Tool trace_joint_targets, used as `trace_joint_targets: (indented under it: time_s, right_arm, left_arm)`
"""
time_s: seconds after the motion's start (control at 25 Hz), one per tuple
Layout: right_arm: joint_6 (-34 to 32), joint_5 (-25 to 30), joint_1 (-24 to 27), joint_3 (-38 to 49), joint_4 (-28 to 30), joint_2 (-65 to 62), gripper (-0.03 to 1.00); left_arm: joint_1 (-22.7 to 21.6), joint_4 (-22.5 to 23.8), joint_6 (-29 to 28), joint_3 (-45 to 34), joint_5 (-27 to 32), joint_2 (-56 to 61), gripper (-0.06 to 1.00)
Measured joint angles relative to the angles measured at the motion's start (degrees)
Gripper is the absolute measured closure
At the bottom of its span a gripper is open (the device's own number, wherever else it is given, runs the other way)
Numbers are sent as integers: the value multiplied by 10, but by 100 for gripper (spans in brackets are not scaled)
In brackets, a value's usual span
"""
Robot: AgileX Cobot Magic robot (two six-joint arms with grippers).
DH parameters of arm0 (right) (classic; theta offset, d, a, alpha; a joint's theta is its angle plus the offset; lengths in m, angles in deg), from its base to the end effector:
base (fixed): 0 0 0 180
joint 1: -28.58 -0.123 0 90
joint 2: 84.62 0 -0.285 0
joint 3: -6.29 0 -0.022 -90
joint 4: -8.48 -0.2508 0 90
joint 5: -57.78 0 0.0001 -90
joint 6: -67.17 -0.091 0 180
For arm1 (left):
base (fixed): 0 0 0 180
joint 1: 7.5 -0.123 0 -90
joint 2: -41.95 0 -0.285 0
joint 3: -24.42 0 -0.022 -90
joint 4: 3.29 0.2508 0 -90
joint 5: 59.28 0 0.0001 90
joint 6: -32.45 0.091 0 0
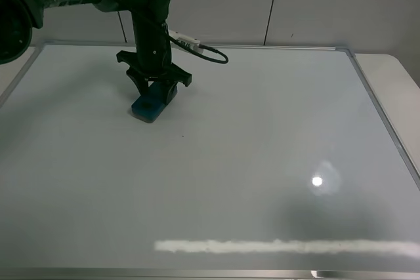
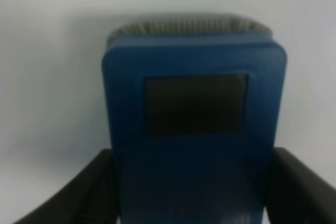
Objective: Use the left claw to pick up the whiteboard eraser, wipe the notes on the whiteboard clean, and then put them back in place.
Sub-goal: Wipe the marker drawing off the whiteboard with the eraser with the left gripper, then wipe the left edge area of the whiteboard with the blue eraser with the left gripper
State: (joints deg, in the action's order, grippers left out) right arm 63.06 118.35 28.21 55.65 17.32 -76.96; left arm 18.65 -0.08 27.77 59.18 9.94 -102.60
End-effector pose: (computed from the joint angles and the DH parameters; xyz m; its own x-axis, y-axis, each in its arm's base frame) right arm -0.0039 -0.0122 0.2745 -0.4591 -0.0075 -0.8884 0.1105 0.9917 -0.0654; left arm 0.4304 -0.2060 0.1332 -0.9229 0.3844 -0.0210 0.3830 0.9223 0.0511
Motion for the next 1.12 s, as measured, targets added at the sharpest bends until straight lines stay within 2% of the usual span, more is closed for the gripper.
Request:
trace_joint_targets:
  time_s: [0.52, 0.76, 0.88, 1.12]
  right_arm:
    - [0, 0, 0, 0, 0, 0, -2]
    - [0, 0, 0, 0, 0, 0, -2]
    - [0, 0, 0, 0, 0, 0, -2]
    - [0, 0, 0, 0, 0, 0, -2]
  left_arm:
    - [112, -67, 3, -82, -9, 27, 39]
    - [177, -152, 36, -125, -40, 54, 39]
    - [178, -162, 42, -126, -48, 80, 39]
    - [128, -139, 30, -126, -34, 140, 39]
